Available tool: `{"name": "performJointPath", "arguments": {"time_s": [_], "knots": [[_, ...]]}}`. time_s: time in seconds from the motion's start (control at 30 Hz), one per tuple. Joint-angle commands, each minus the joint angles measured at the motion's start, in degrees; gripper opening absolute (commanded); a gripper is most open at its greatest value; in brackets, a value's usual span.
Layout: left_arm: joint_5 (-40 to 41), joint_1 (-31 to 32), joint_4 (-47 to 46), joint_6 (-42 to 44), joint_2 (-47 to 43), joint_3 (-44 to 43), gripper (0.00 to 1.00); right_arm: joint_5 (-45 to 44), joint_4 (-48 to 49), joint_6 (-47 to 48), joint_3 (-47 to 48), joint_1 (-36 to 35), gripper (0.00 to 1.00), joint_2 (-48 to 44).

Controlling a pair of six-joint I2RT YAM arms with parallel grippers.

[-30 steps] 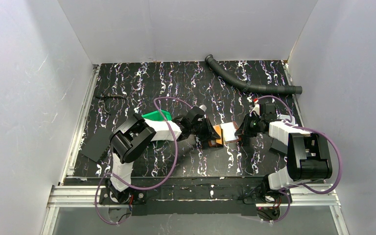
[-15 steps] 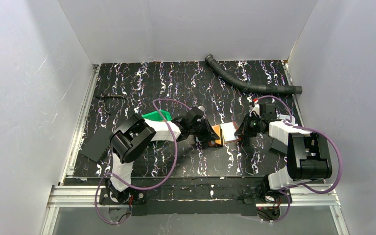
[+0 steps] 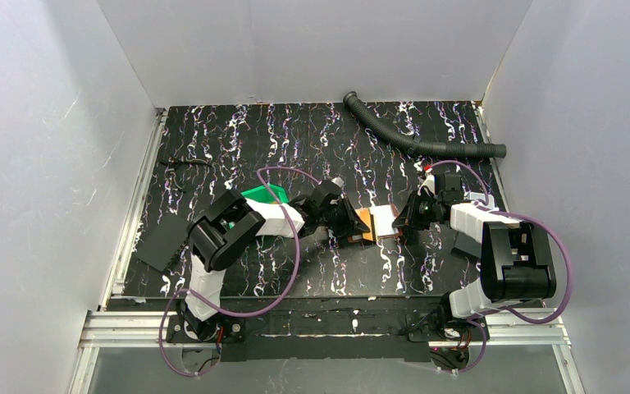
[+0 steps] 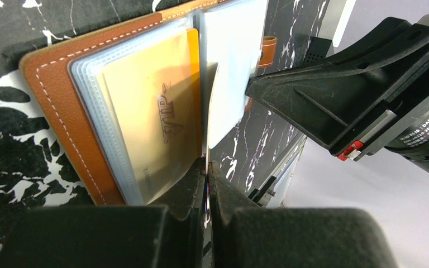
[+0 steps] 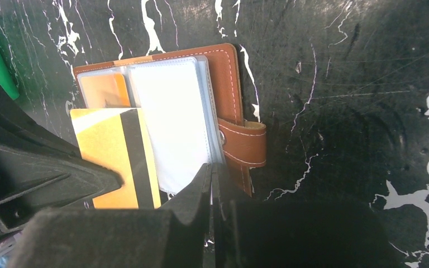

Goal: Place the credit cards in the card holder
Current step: Insert the credit card into the card holder.

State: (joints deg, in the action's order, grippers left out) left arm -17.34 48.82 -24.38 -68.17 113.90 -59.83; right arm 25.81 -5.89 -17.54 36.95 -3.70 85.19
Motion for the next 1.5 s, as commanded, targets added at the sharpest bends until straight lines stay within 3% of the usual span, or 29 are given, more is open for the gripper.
{"name": "performJointPath", "arguments": {"time_s": [0.0, 1.47], "knots": [[0.35, -0.43, -1.59, 1.76, 0.9, -0.8, 0.0, 0.47, -1.02, 1.37, -0.71, -0.05, 0.08, 1.18], [5.68, -1.97, -5.63, 3.72, 1.89, 0.55, 0.0, 1.75, -0.04, 1.55, -1.15, -0.07, 0.07, 2.6]]}}
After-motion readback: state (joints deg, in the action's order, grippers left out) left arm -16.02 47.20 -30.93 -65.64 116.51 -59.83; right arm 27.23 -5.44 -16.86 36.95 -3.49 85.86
